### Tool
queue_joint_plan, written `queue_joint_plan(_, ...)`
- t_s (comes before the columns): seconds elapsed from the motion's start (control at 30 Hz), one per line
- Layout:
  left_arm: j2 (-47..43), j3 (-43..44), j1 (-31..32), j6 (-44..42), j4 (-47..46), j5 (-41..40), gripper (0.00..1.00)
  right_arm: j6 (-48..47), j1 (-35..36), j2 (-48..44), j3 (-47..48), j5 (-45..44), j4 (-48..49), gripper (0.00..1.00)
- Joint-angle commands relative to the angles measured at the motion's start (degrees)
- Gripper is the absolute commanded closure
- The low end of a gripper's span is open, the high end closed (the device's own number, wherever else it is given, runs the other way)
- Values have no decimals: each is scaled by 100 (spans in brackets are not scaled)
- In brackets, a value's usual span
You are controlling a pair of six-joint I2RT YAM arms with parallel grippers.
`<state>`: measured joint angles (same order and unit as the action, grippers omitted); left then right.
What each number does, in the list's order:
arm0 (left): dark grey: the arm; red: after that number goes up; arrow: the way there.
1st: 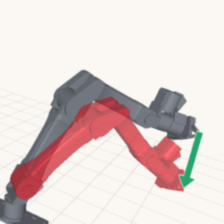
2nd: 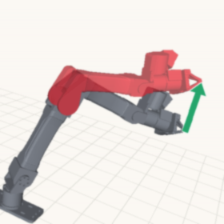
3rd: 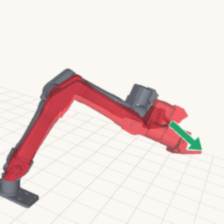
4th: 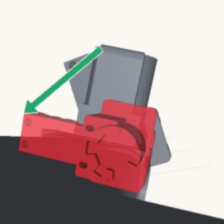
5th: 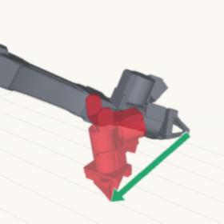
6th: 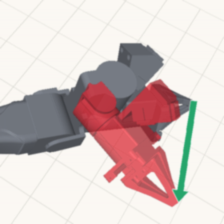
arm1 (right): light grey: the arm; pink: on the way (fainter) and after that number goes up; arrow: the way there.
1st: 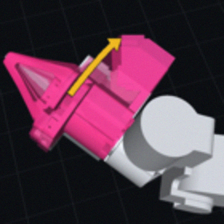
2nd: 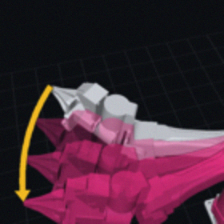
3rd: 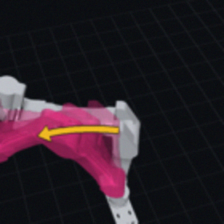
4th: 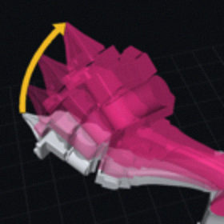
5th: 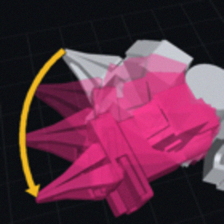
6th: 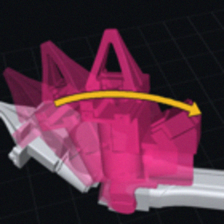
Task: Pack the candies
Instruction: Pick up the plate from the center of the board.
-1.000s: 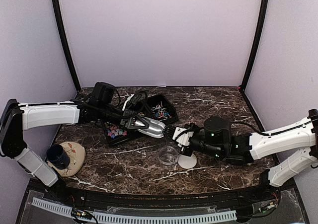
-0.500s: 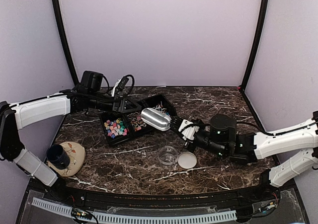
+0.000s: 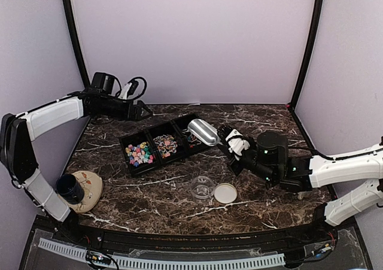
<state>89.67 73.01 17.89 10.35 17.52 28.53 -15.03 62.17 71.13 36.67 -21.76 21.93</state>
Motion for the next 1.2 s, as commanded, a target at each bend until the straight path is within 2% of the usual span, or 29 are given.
queue_joint_plan(0.0, 419, 504, -135, -1271, 663, -668, 5, 407, -56, -29, 205, -365, 26, 100)
queue_joint_plan(0.17, 934, 868, -369, -1973, 905, -339, 4, 557, -82, -32, 230, -401, -66, 100)
queue_joint_plan(0.37, 1360, 1288, -365, -2904, 1449, -604, 4, 707, -91, -178, -1, -285, 113, 100)
queue_joint_plan(0.5, 1441, 1169, -376, -3193, 1392, -807, 6, 738, -91, -293, -151, -236, 230, 100)
queue_joint_plan(0.6, 1485, 1019, -375, -3324, 1355, -1162, 11, 747, -91, -357, -208, -241, 269, 100)
queue_joint_plan(0.73, 1501, 929, -380, -3425, 1429, -1052, 17, 756, -92, -344, -245, -208, 312, 100)
queue_joint_plan(0.97, 1738, 874, -377, -3385, 1593, -1428, 23, 774, -96, -258, -213, -142, 276, 100)
queue_joint_plan(1.17, 1905, 914, -370, -3331, 1783, -1622, 40, 756, -91, -295, -269, -137, 354, 100)
